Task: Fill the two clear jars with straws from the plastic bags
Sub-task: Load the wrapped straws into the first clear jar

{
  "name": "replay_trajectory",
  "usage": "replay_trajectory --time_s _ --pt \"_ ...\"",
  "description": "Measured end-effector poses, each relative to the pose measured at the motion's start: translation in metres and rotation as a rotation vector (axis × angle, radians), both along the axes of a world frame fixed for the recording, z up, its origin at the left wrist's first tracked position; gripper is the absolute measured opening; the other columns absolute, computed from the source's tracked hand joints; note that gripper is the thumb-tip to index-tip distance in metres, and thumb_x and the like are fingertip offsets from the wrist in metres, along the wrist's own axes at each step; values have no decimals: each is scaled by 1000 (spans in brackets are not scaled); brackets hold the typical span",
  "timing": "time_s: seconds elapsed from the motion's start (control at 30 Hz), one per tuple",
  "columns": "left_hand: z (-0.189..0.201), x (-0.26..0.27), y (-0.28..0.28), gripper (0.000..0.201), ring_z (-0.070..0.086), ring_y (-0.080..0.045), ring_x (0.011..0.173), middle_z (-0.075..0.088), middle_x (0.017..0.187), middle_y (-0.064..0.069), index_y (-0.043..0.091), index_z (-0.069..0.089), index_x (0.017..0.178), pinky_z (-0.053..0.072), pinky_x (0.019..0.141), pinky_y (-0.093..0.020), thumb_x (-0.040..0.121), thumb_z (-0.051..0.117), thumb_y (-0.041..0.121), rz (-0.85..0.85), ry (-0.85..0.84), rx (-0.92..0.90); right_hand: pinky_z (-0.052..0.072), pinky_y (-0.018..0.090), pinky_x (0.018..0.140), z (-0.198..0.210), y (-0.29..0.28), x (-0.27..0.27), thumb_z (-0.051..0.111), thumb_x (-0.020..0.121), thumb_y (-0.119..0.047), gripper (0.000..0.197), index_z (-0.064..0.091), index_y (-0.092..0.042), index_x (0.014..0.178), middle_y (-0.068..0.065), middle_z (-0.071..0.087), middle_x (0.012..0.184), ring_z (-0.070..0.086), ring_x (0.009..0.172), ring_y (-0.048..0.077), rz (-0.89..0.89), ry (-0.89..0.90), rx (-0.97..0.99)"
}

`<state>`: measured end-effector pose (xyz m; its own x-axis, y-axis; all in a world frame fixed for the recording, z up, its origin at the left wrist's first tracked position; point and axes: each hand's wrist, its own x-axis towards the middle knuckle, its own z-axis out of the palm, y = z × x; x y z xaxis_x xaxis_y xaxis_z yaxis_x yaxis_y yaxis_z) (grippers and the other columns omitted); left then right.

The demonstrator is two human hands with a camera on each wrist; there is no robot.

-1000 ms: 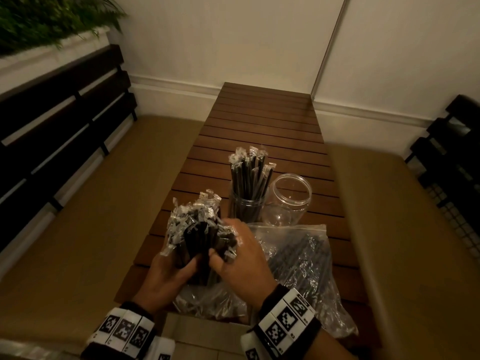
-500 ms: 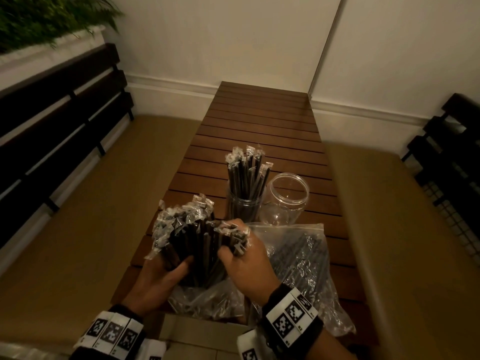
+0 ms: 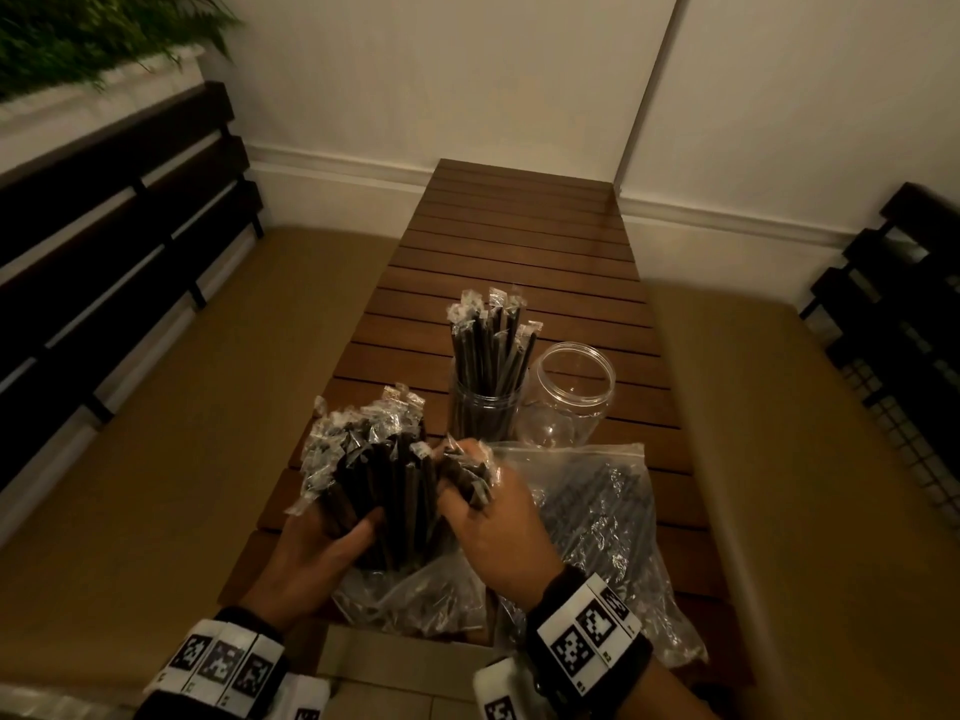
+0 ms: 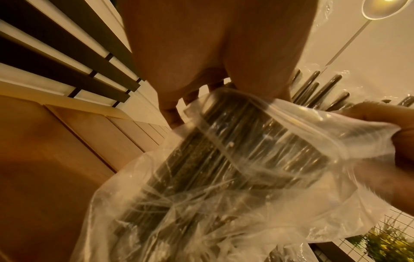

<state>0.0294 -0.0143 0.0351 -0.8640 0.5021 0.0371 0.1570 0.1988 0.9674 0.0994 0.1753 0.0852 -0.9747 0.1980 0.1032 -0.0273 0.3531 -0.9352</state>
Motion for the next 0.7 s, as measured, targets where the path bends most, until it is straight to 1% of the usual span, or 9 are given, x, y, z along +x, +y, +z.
replay_trajectory --time_s 0.07,0.13,0.23,0.27,0.33,0.4,0.53,0.6,0.7 --pt "-1 -1 0 28 71 -5 97 73 107 17 22 67 115 59 75 -18 91 61 8 -3 12 7 54 23 78 -2 0 0 58 96 -13 14 64 -23 103 -6 68 92 65 88 6 -5 7 -8" --pt "-3 -1 -1 29 70 -5 100 72 110 17 24 66 118 58 78 -18 91 62 15 1 8 16 51 17 79 -1 1 1 60 96 -15 11 64 -22 103 -10 67 93 64 91 3 -11 25 -37" --pt "-2 -2 -2 28 69 -5 103 72 111 16 31 69 116 58 80 -19 88 67 39 -1 -7 44 50 15 78 -1 2 1 62 97 -17 9 65 -23 103 -14 66 93 63 91 0 -29 49 -56" --pt "-2 -1 -1 28 69 -5 103 72 112 16 33 69 115 58 81 -20 87 68 40 -4 -3 46 49 14 76 0 2 1 62 97 -17 8 65 -22 102 -14 65 91 63 89 0 -27 49 -61" --pt "-1 -1 -1 27 70 -5 102 72 110 17 35 70 112 58 81 -20 87 65 28 1 4 40 50 16 76 0 2 1 60 98 -16 8 66 -21 98 -12 65 89 62 87 2 -21 59 -61" --pt "-3 -2 -1 28 70 -5 100 73 108 17 37 70 111 59 79 -19 89 65 20 4 2 34 52 22 81 3 2 0 57 99 -13 11 65 -19 95 -7 66 91 63 89 7 -23 87 -89" --pt "-3 -3 -2 28 69 -3 105 72 112 18 37 67 116 58 82 -20 90 67 30 2 1 30 55 46 88 9 6 -4 57 96 -11 11 63 -18 90 4 66 89 64 89 25 -65 159 -184" --pt "-2 -2 -1 28 69 -4 104 72 112 19 34 65 117 59 84 -24 89 67 29 16 -12 31 54 57 88 12 7 -4 59 95 -11 10 62 -19 90 8 64 88 64 89 33 -81 182 -205" --pt "-2 -3 -1 34 69 -6 104 72 112 14 29 65 118 59 88 -35 87 67 42 24 -10 35 53 64 82 18 7 -4 60 94 -12 9 62 -22 93 12 63 87 63 86 41 -106 201 -248"
